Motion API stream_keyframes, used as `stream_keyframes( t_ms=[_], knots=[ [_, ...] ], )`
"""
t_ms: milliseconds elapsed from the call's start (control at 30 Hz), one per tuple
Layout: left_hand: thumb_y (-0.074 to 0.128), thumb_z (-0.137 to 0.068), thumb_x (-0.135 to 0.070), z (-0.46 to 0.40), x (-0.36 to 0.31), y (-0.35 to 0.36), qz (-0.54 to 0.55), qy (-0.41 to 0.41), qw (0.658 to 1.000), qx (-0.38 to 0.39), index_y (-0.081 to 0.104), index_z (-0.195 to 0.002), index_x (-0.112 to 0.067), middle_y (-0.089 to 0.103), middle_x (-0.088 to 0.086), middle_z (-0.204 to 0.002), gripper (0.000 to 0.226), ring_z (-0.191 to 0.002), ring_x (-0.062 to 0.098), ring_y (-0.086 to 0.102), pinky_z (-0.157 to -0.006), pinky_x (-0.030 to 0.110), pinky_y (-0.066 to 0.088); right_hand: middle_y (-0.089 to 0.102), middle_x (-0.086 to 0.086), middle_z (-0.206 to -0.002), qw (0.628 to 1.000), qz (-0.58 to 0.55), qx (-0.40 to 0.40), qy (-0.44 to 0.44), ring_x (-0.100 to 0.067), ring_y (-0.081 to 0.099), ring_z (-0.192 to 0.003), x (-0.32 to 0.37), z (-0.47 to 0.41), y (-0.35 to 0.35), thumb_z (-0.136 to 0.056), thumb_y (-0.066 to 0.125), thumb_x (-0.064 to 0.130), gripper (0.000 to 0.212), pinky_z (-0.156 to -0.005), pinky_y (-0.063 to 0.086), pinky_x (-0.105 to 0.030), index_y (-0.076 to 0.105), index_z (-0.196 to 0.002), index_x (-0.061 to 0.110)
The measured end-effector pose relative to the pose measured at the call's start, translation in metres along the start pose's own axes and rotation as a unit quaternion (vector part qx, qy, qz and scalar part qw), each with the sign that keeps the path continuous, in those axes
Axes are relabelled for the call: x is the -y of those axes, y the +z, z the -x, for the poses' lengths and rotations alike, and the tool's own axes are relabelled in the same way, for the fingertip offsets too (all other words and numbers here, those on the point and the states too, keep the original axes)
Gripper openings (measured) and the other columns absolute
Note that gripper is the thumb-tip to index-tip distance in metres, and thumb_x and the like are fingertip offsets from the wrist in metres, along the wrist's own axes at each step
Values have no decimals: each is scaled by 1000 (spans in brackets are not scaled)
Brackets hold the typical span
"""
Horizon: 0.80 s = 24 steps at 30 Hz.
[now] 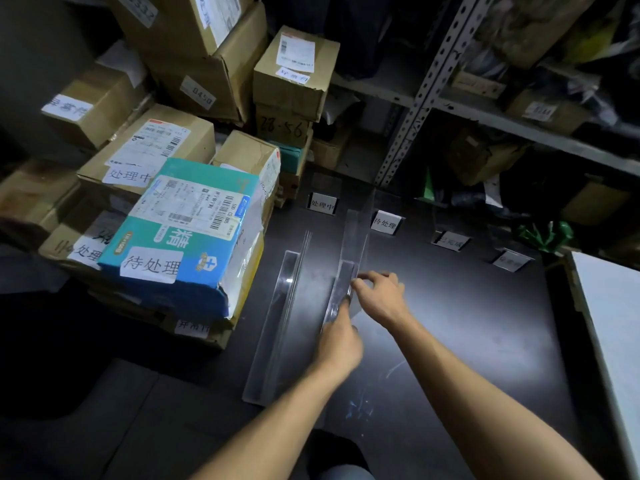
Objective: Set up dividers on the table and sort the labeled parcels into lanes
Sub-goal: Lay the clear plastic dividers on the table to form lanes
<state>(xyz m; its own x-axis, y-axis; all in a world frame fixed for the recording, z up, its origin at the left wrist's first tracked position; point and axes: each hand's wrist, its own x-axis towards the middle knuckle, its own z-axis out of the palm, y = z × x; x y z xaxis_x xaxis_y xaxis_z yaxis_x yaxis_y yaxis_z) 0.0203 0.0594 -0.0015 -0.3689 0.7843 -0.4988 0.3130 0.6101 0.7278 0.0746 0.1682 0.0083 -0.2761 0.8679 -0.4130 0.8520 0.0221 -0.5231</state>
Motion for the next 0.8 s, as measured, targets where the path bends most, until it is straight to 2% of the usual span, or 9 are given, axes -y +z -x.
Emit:
stream_keyframes(
  t_ms=[67,167,333,433,500,567,667,733,800],
  knots=[
    [31,-96,-10,-4,5,10,10,-12,1000,11,14,-153,-37,56,17,-128,66,-110,36,58,-85,39,50,59,-11,-132,999,-37,17,8,-27,45,-131,-7,-4,5,-94,51,30,36,-107,38,-38,66,-124,16],
    [30,-94,-9,-12,11,20,11,-24,999,32,11,-153,-39,55,16,-125,69,-105,33,59,-77,33,45,67,-11,-123,998,-58,24,15,-27,60,-113,-15,-8,12,-93,53,23,35,-96,48,-39,64,-122,9],
    [32,-96,-11,-20,16,31,48,-30,995,86,4,-152,-44,55,7,-99,71,-65,16,52,-51,26,37,66,-11,-116,997,-77,16,18,-27,64,-103,-23,-19,16,-91,57,15,30,-92,52,-45,55,-120,7],
    [35,-96,-11,-27,20,36,40,-23,994,99,3,-154,-41,58,11,-121,72,-78,21,59,-63,27,45,65,-11,-117,996,-83,19,22,-30,65,-102,-28,-23,16,-90,58,11,42,-91,54,-47,47,-131,9],
    [36,-95,-10,-30,23,39,33,-15,993,108,2,-154,-37,49,8,-143,74,-98,26,62,-75,27,47,63,-11,-121,996,-83,26,27,-30,64,-105,-30,-25,17,-91,60,8,50,-93,54,-46,44,-138,7],
    [36,-95,-9,-32,27,41,28,-15,992,119,1,-155,-35,39,6,-153,75,-110,26,59,-80,25,46,66,-12,-119,997,-62,35,21,-30,65,-105,-32,-28,18,-90,58,3,45,-93,54,-46,51,-134,4],
    [37,-95,-11,-35,30,45,33,-24,990,135,-2,-154,-38,41,9,-151,76,-99,24,60,-69,23,44,71,-12,-114,998,-36,45,17,-29,68,-100,-33,-31,18,-88,54,1,37,-93,54,-43,63,-124,3],
    [38,-95,-12,-36,30,46,37,-29,989,141,-4,-153,-40,47,13,-144,76,-87,22,58,-56,20,40,72,-13,-113,998,-38,45,23,-29,69,-98,-33,-31,18,-89,54,2,38,-93,53,-42,62,-126,3],
    [40,-95,-12,-37,29,45,41,-34,989,142,-3,-153,-41,50,17,-140,77,-86,26,61,-50,19,37,72,-14,-111,998,-36,44,28,-30,69,-97,-32,-32,17,-90,54,6,38,-94,53,-41,60,-127,2]
  ],
)
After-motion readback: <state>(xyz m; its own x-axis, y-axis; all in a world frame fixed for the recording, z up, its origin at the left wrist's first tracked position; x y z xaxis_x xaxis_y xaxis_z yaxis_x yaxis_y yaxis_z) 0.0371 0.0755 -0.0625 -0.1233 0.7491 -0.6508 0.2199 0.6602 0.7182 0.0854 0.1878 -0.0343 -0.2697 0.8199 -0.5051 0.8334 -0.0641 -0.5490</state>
